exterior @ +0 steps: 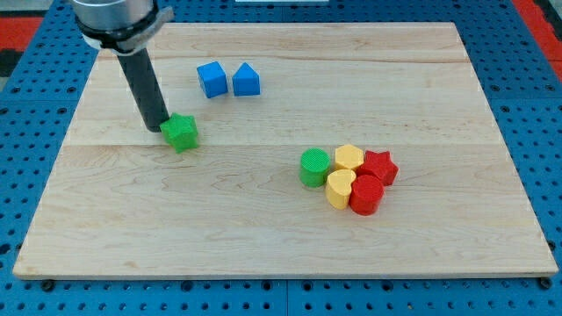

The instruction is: Push the green star to the green circle

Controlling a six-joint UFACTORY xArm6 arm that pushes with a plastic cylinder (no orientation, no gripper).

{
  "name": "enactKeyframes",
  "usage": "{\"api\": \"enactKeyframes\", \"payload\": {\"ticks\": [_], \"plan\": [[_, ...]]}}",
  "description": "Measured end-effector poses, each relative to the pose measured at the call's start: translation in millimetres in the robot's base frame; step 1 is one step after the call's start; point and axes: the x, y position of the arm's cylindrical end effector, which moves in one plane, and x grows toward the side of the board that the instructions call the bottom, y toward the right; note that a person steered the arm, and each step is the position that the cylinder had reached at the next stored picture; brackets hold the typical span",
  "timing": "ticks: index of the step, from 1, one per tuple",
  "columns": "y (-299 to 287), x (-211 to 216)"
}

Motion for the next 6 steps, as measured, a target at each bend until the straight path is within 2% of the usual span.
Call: {"api": "enactKeyframes", "payload": {"ticks": [2, 3, 5, 6], "plan": [[36.6, 11.5], [78.8, 44.3], [80.4, 61.6], [102.3, 84.7]]}}
